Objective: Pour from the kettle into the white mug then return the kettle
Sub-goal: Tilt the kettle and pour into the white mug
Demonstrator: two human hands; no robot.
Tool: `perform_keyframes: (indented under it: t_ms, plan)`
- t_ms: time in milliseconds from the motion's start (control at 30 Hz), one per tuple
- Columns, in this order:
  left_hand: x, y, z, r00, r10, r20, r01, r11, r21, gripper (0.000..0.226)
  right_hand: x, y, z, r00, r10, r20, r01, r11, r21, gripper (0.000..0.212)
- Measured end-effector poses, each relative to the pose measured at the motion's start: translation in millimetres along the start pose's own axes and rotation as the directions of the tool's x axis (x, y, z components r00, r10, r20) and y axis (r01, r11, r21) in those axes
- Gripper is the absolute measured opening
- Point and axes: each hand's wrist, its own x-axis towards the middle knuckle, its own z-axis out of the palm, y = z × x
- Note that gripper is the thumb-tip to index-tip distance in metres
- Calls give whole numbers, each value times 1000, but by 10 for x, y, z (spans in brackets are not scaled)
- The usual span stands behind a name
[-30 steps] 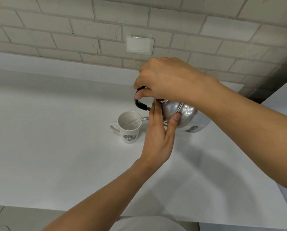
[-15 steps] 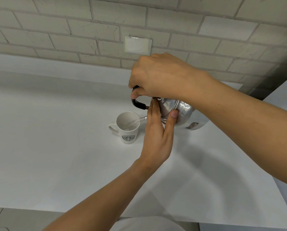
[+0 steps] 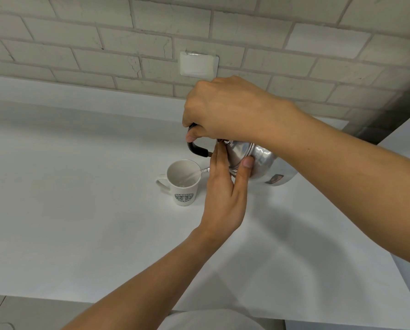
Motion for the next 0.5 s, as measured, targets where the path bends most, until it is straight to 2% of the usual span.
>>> perform_keyframes:
  t_ms: [500]
  plan:
    - [27, 6, 15, 1000, -2, -13, 1, 999, -39, 58, 9, -23, -32, 1000, 13, -9, -13, 998, 63, 32]
